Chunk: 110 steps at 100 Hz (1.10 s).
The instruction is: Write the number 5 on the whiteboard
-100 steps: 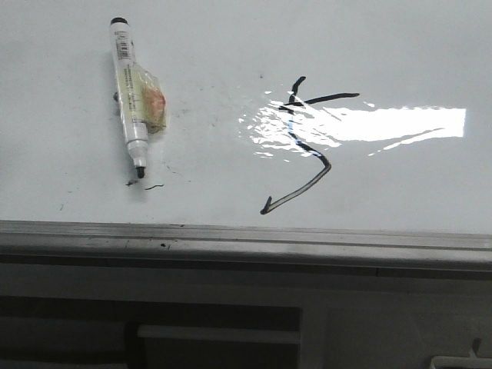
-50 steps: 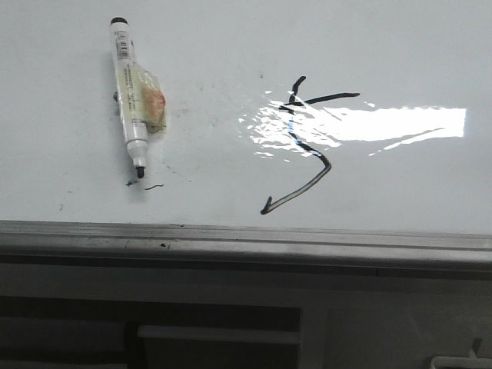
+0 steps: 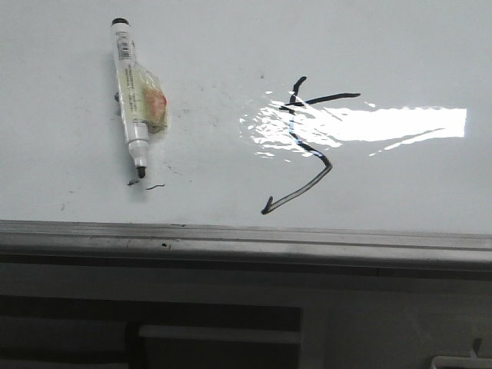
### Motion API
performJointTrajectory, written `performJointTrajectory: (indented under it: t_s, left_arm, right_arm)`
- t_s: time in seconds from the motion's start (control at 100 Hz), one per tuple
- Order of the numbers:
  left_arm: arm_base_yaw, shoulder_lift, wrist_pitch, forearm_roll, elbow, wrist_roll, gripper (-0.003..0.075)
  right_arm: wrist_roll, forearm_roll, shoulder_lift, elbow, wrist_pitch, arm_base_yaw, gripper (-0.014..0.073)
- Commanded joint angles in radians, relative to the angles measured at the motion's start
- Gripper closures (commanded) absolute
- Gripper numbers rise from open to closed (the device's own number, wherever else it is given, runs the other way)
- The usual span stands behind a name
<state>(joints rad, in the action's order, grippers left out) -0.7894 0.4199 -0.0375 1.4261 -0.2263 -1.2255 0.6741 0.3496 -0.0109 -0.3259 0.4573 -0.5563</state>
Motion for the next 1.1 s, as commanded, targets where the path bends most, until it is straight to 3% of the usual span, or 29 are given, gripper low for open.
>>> performJointTrajectory:
  t_s: [0.0,0.08,0.19,0.36,0.44,0.63,0.81,1.09]
  left_arm:
    - [0.006,-0.028,-0.045,-0.056,-0.010,-0.003,0.0741]
    - [0.036,-0.088,-0.110,-0.201,0.004,0.011,0.0741]
    - [0.141,-0.200,-0.102,-0.383,0.033,0.073,0.0741]
    - [0.395,-0.346,-0.003,-0.814,0.105,0.506,0.0741]
    - [0.519,-0.380,0.037,-0.915,0.148,0.665,0.0741]
    - [0.711,-0.397,0.180,-1.045,0.202,0.760,0.0741]
    - [0.752,-0.411,0.313,-1.173,0.209,0.924,0.0741]
    - [0.706,-0.451,0.308,-1.184,0.249,0.926,0.0741]
  right_arm:
    - [-0.001,0.003,0.013,-0.025,-0.081,0.006,0.0646]
    - [-0.001,0.003,0.013,-0.025,-0.081,0.006,0.0646]
    - [-0.001,0.003,0.013,-0.025,-0.081,0.006,0.0646]
    - [-0.001,0.003,0.013,-0.025,-0.081,0.006,0.0646]
    - [-0.001,0.003,0.013,-0.025,-0.081,0.006,0.0646]
    - [-0.001,0.003,0.013,-0.025,-0.081,0.006,0.0646]
    - [-0.001,0.003,0.013,-0.025,-0.081,0.006,0.0646]
    - [-0.001,0.003,0.013,-0.025,-0.081,0.006,0.0646]
